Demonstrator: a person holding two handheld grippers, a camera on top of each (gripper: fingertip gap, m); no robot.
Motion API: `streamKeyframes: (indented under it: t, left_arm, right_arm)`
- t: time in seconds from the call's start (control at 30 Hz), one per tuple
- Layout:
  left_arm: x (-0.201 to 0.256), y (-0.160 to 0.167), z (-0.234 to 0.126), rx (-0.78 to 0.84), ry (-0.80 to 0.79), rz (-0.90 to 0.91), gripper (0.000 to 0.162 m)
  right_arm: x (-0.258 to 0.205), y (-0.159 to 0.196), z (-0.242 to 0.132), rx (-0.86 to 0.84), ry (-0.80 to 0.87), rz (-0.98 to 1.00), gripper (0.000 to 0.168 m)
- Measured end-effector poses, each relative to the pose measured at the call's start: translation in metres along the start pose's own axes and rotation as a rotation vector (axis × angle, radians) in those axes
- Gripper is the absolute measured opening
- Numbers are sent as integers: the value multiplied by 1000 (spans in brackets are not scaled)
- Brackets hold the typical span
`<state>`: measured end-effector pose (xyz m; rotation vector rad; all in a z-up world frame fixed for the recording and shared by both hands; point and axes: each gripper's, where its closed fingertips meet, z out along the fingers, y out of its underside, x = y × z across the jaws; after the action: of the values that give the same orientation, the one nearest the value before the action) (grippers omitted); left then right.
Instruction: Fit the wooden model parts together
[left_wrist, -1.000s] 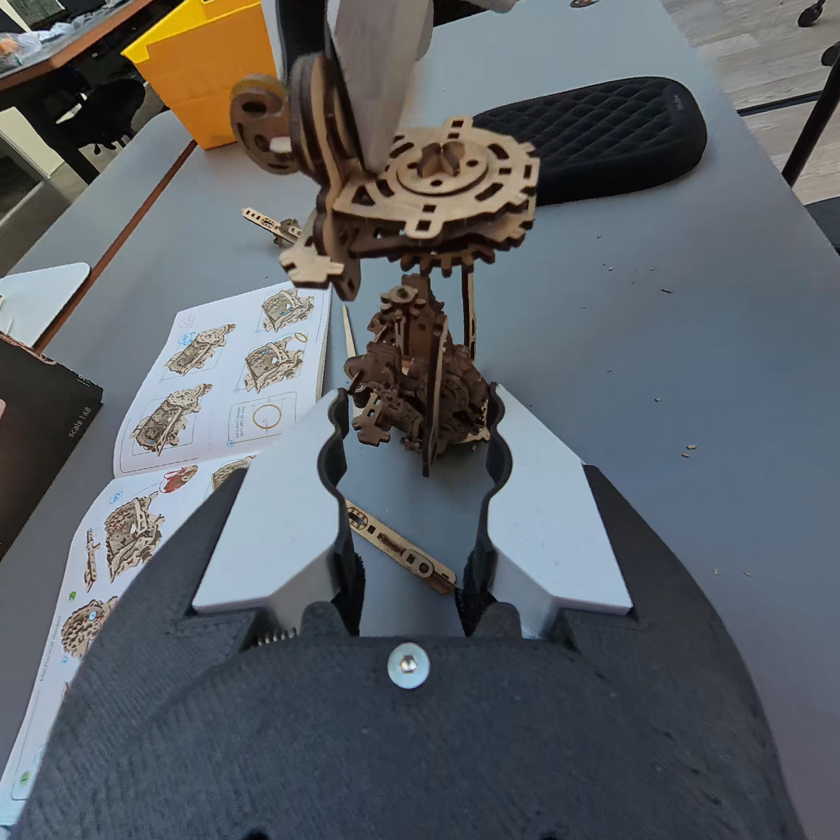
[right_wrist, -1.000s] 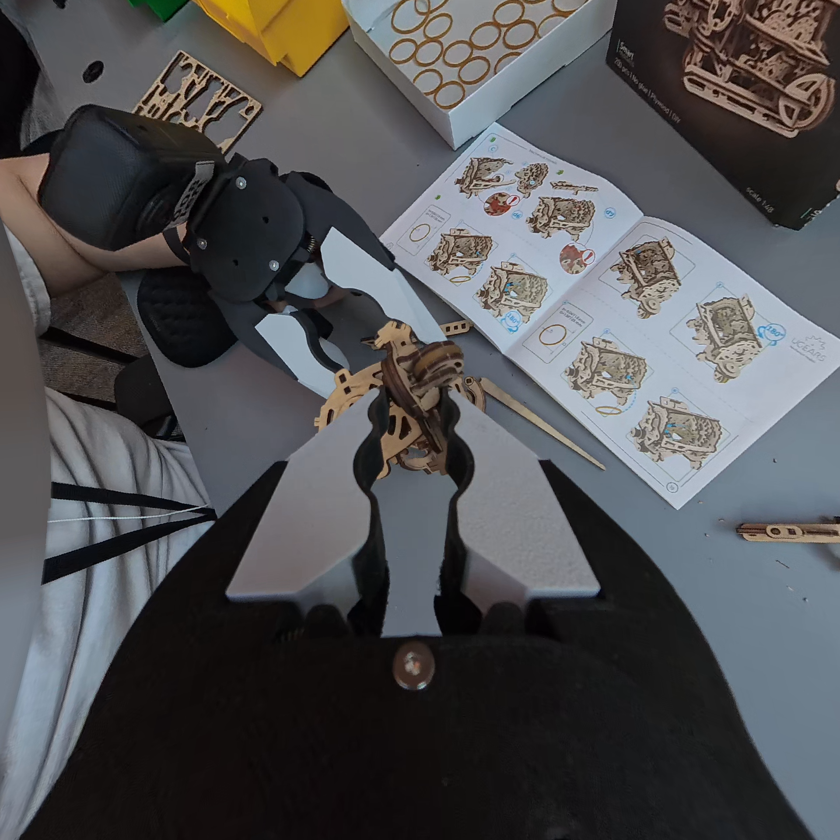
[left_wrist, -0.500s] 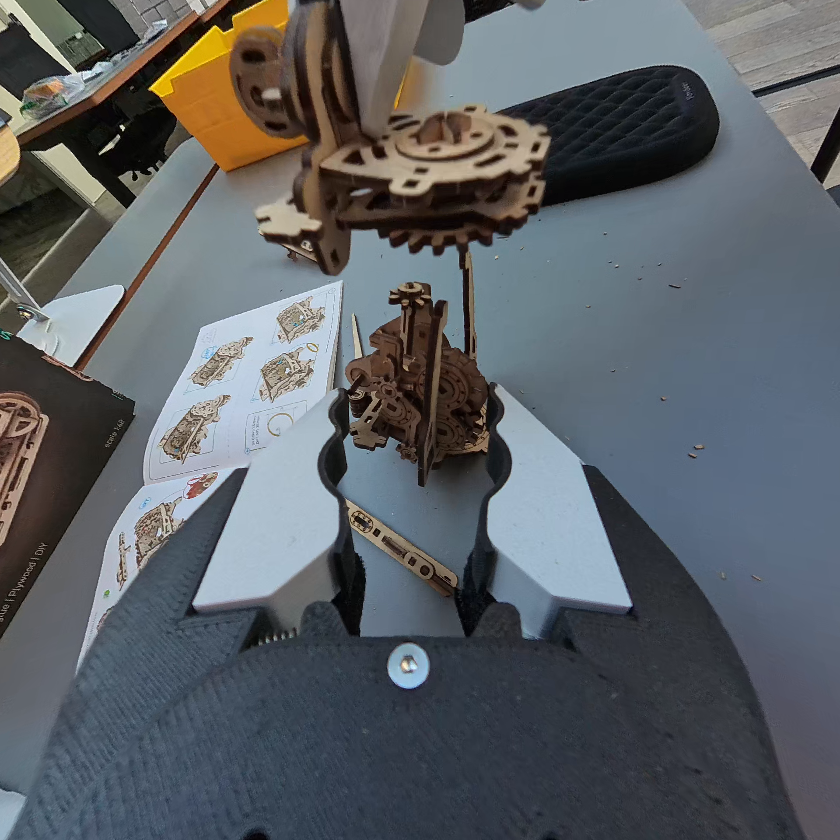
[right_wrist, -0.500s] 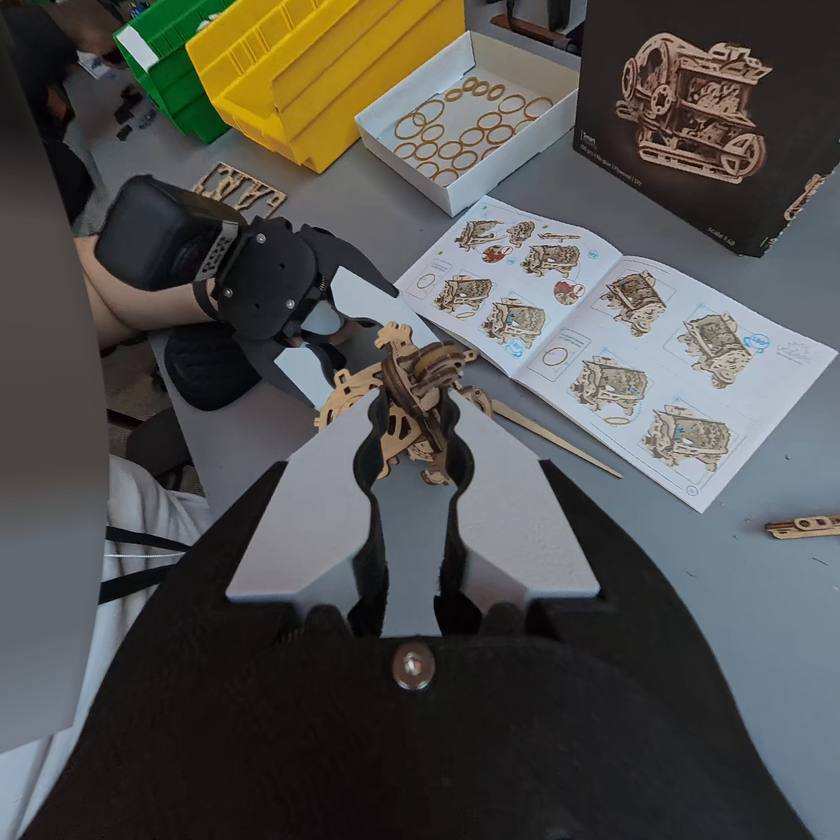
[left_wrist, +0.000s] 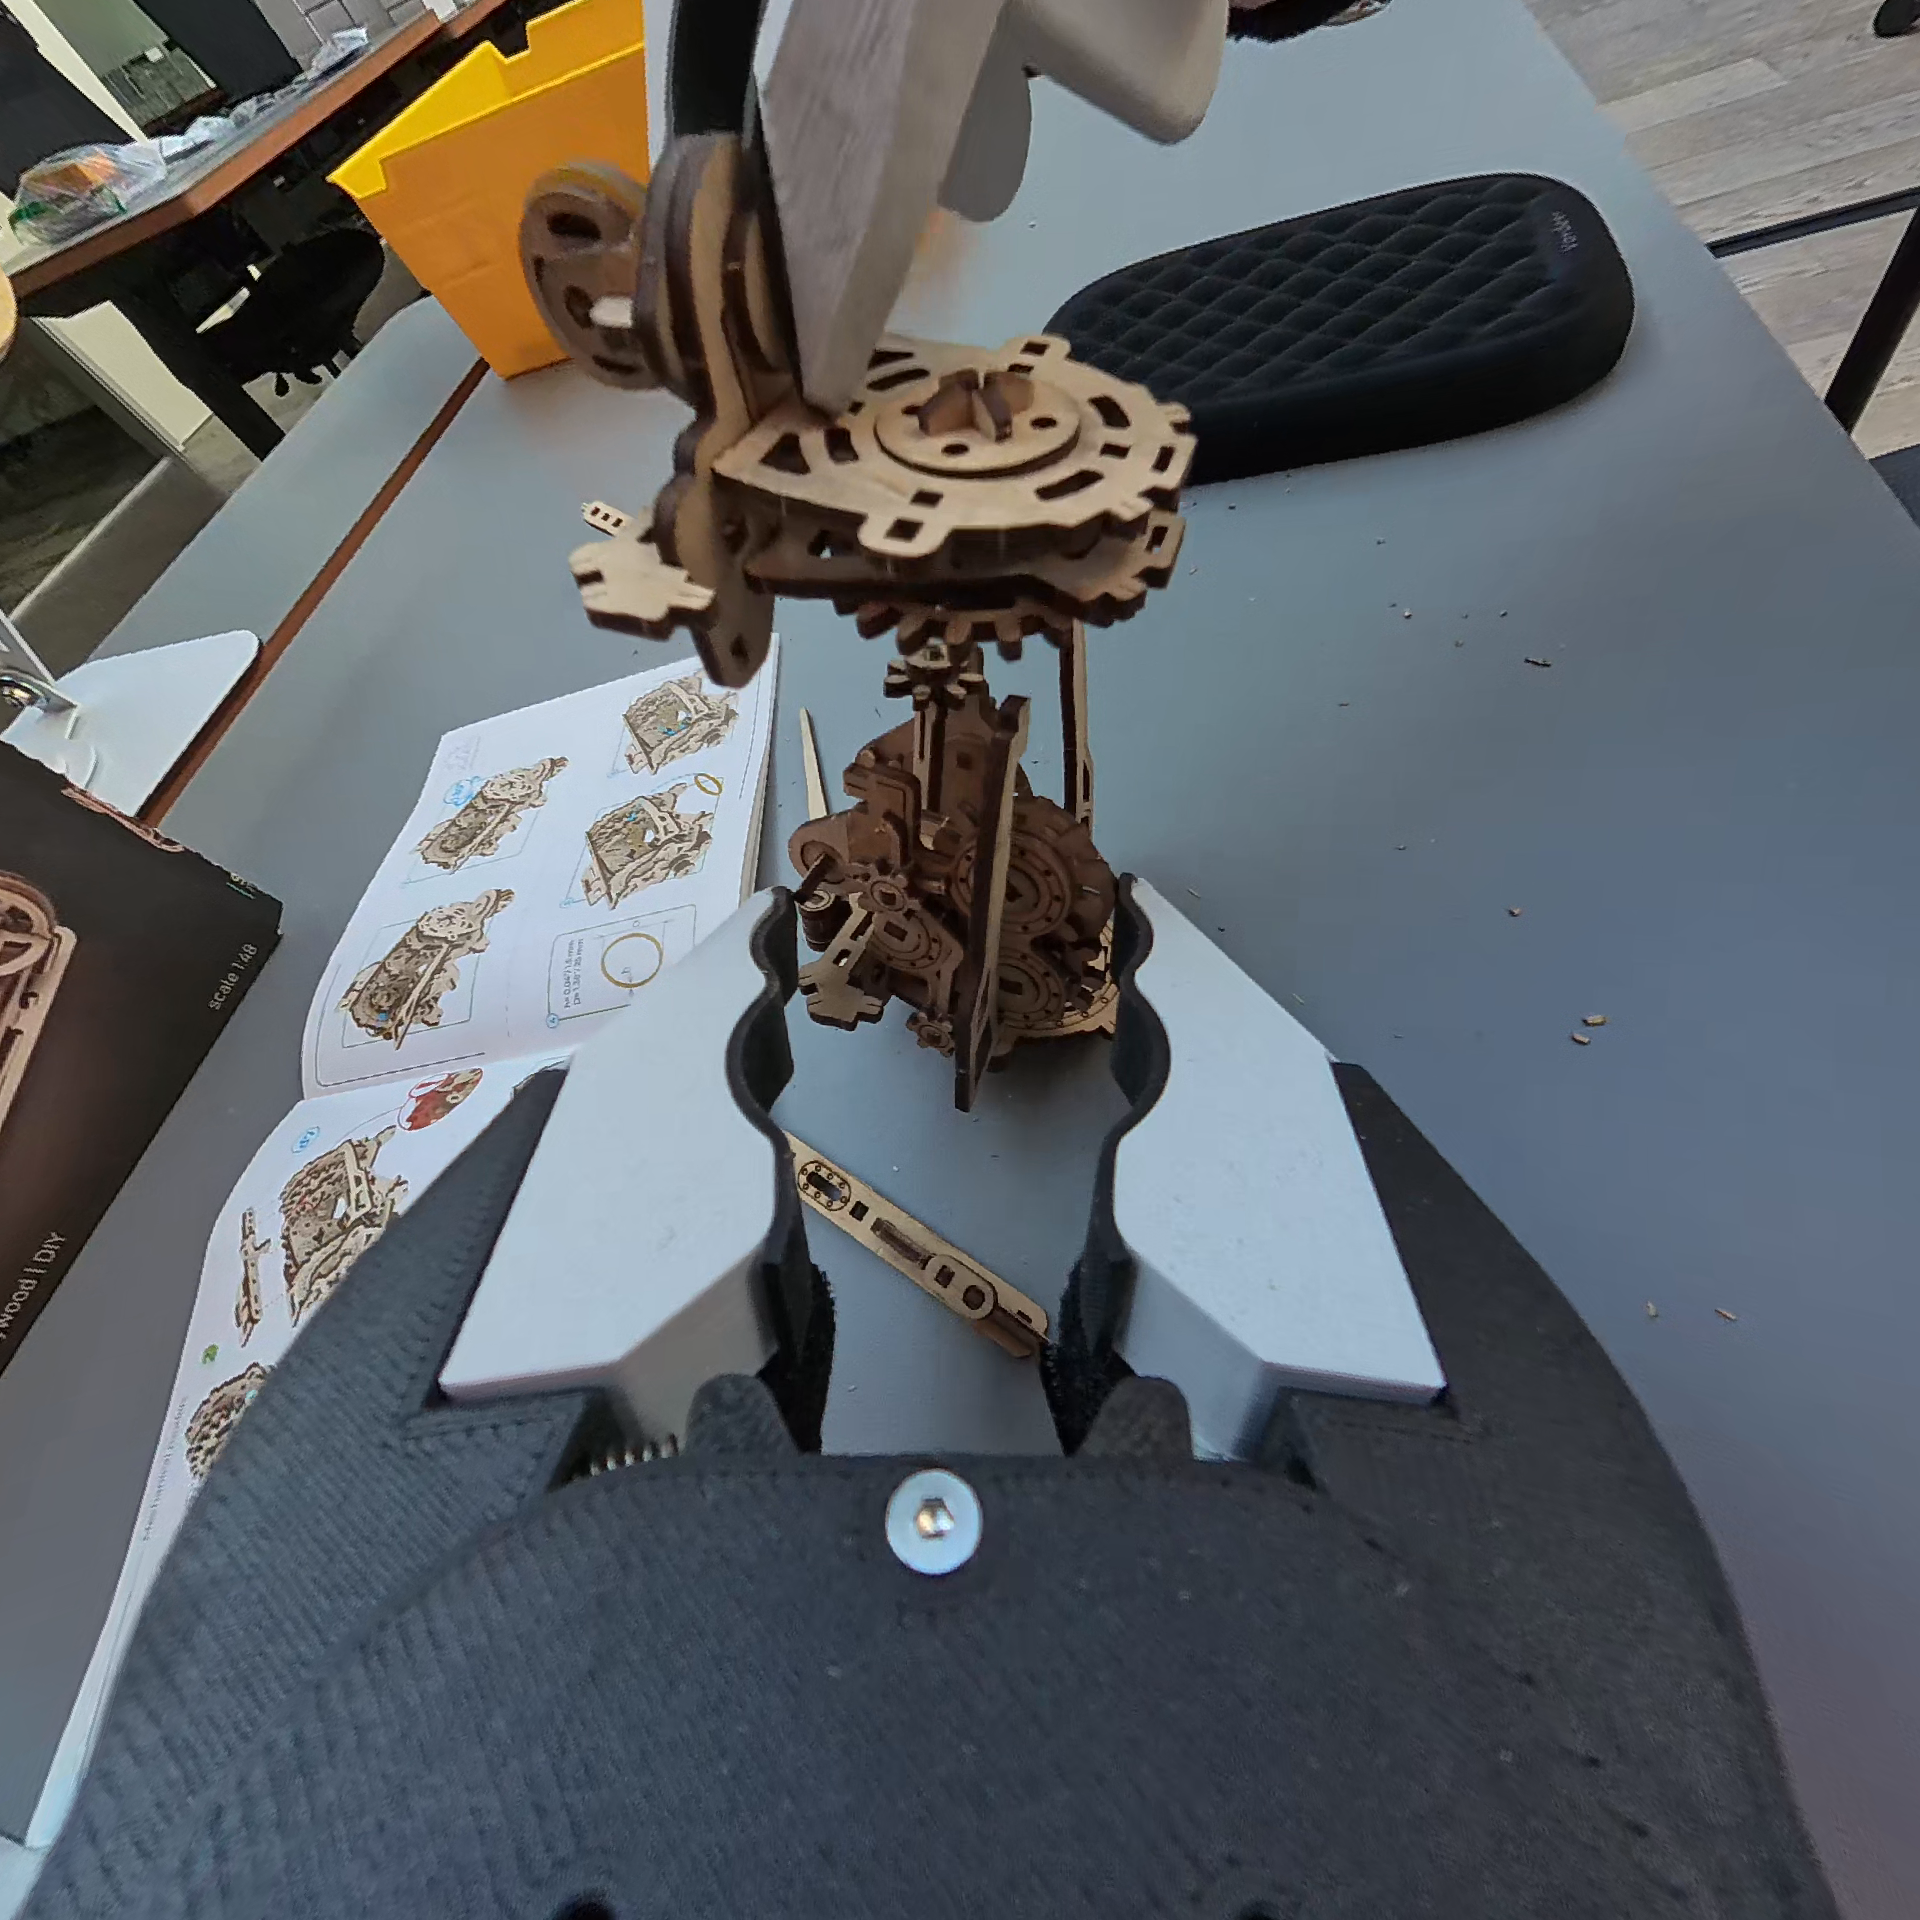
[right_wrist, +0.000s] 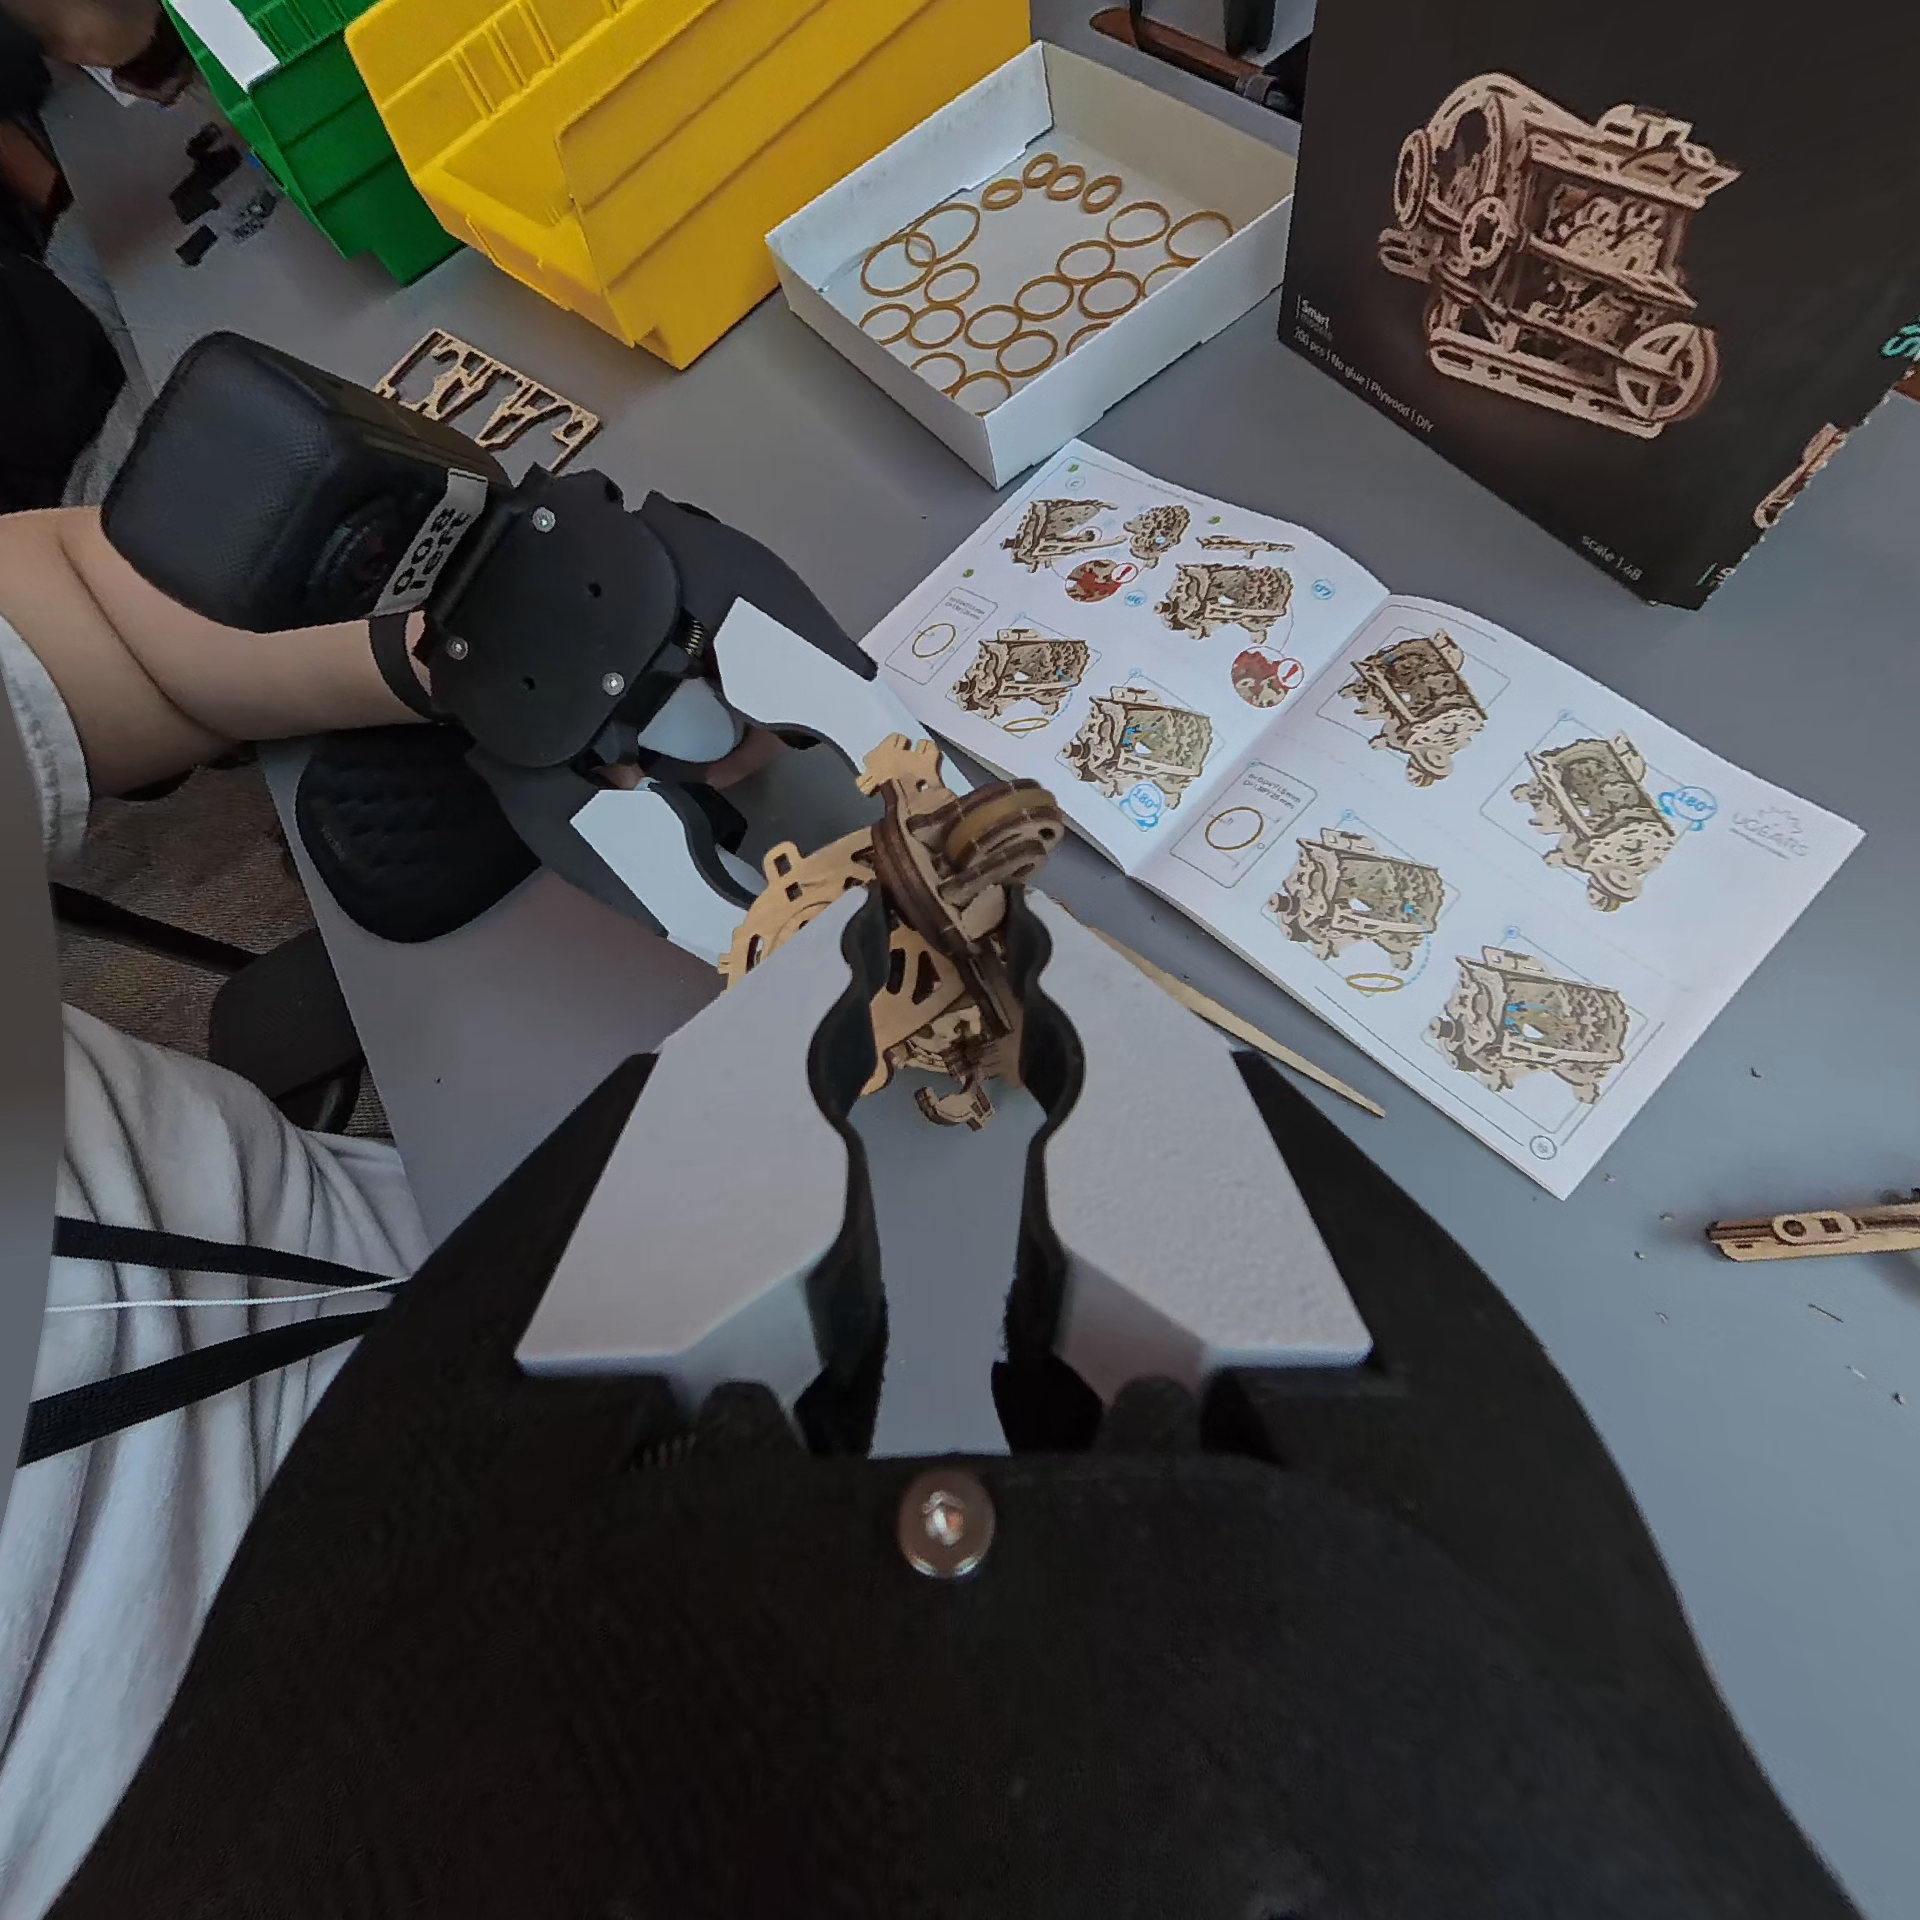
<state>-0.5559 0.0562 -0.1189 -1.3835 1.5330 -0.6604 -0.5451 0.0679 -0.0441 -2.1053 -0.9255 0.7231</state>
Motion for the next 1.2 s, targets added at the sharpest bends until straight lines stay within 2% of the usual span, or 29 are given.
streamKeyframes:
  t: [0.17,0.3,0.6,0.73,0.97,1.2]
  left_arm:
    - [-1,0,0,1,-4,-3,59]
    - [-1,-1,0,2,-5,-7,59]
    - [-1,-1,0,1,-3,-8,59]
    - [-2,0,0,1,0,-14,60]
    - [-2,0,0,6,0,-14,59]
    - [-2,0,0,11,8,-26,59]
  right_arm:
    - [3,12,3,-43,-8,39,21]
    - [1,11,1,2,-95,151,21]
    - [3,17,5,104,-177,126,21]
    - [11,15,4,153,-141,118,21]
    - [14,22,4,138,-140,207,21]
    - [8,23,1,139,-108,134,21]
